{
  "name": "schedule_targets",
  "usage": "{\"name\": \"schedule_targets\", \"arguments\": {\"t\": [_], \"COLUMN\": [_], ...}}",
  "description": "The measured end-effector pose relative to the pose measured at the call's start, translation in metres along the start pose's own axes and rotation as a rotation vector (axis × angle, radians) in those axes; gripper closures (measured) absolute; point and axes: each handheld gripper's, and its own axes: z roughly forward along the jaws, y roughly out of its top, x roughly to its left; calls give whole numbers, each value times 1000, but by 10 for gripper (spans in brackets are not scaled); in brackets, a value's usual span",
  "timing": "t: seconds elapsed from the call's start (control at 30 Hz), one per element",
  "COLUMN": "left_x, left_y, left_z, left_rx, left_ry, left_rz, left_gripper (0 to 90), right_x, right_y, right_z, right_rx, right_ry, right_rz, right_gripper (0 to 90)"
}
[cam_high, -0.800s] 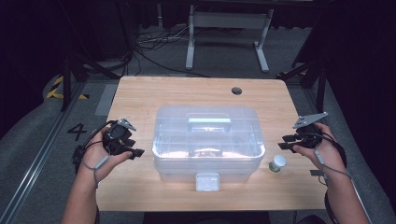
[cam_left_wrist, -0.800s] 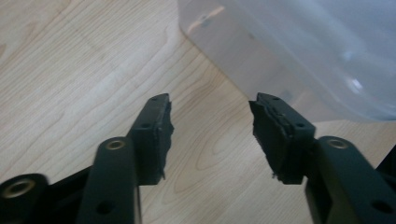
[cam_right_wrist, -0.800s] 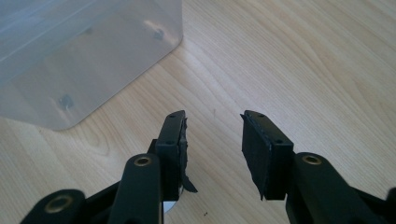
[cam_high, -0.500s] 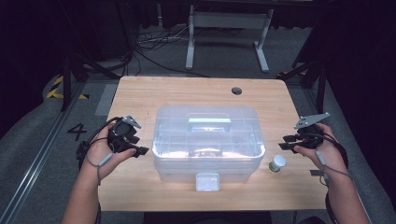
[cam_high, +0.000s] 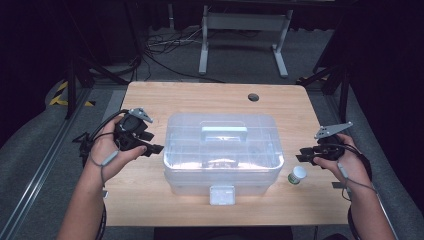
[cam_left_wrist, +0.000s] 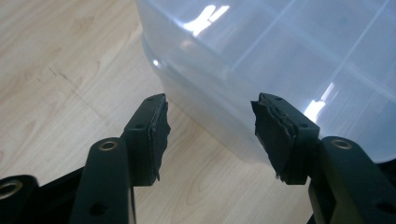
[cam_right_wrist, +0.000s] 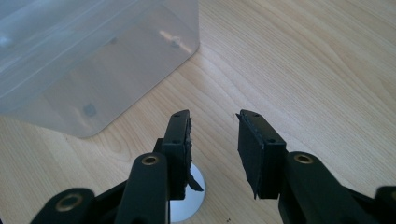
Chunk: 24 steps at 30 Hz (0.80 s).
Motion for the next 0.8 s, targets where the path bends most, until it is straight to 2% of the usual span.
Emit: {"name": "schedule_targets", "arguments": {"t": [0.03, 0.1, 0.2, 0.3, 0.43, 0.6, 0.8], "left_x": [0, -1, -5, -9, -16, -24, -33], "left_y": [3, 6, 14, 22, 33, 50, 70], "left_z": [-2, -4, -12, -17, -18, -15, -4], "left_rx": [-9, -15, -25, -36, -37, -44, -32], "left_ry": [-18, -23, -8, -42, -47, -89, -111], "left_rz": [3, 14, 25, 49, 76, 108, 158], "left_gripper": [445, 448, 446, 443, 439, 423, 379], "right_x": [0, 0, 1, 1, 1, 3, 5], "right_y": [0, 0, 1, 1, 2, 4, 3], "right_z": [0, 0, -1, -2, -1, -1, -1], "right_rx": [0, -2, -3, -1, 0, -7, -8], "right_ry": [0, -3, -8, -5, -7, -1, 7], "right_rz": [-1, -3, -4, 2, 1, -7, -3], "right_gripper": [647, 646, 634, 631, 625, 624, 627]}}
